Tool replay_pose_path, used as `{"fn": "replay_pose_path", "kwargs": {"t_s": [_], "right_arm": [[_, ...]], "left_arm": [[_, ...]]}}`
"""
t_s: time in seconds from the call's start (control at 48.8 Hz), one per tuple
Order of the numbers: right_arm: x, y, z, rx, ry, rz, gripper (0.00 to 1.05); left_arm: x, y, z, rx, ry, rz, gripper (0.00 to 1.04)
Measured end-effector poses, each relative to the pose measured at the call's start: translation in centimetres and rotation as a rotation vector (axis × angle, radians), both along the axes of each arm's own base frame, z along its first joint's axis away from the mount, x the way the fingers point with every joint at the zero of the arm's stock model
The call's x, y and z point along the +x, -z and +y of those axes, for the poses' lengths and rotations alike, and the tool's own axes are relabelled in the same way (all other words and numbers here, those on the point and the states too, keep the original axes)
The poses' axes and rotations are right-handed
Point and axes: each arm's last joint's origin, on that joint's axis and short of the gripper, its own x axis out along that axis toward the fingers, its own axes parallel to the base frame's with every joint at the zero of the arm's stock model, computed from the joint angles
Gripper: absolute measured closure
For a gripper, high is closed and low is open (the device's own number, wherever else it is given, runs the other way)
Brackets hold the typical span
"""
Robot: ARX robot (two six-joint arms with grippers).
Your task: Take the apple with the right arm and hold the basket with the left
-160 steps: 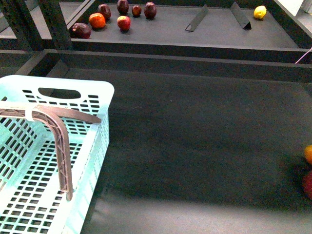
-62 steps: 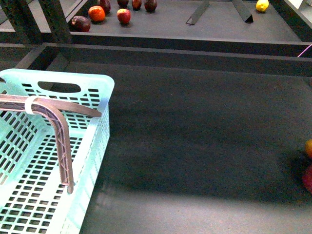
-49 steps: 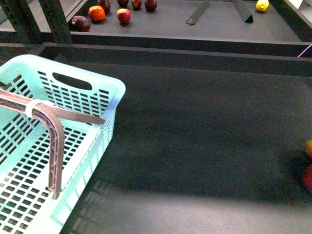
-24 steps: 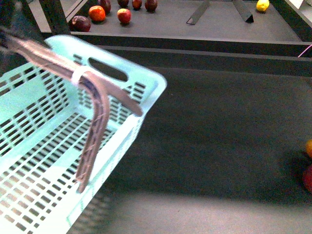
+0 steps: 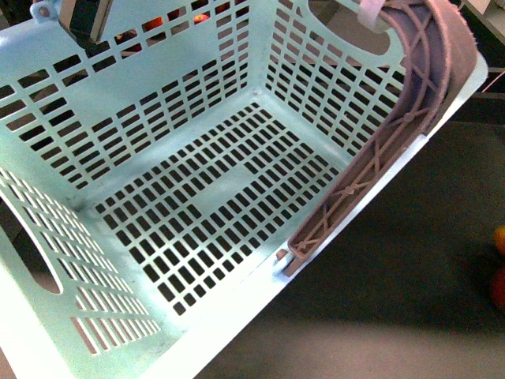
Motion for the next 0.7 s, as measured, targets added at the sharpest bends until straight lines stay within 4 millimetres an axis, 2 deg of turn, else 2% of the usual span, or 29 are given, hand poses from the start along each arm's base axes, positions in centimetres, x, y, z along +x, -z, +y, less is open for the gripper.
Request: {"fn": "replay_pose_path", "kwargs": {"t_s": [0.205,0.554,0.615,0.697], "right_arm": [[0.0,0.0,0.0,0.000,0.000,0.000,0.09],[0.0,0.0,0.0,0.000,0.000,0.000,0.09],[0.0,0.1,0.0,0.063,0.082,0.115,0.09],[0.5,0.2,-0.4,0.165,0.294,0.415,0.09]], "left_arm": [[-1.2,-0.2,-1.7,0.004,0.091,-0.018,0.99],[-1.2,-0.2,-1.7,0.010,0.083,-0.025,0.99],[-1.2,-0.2,-1.7,0.010,0.084,-0.025,0.99],[-1.2,-0.3,-1.7,0.008,0.086,-0.025,0.99]]}}
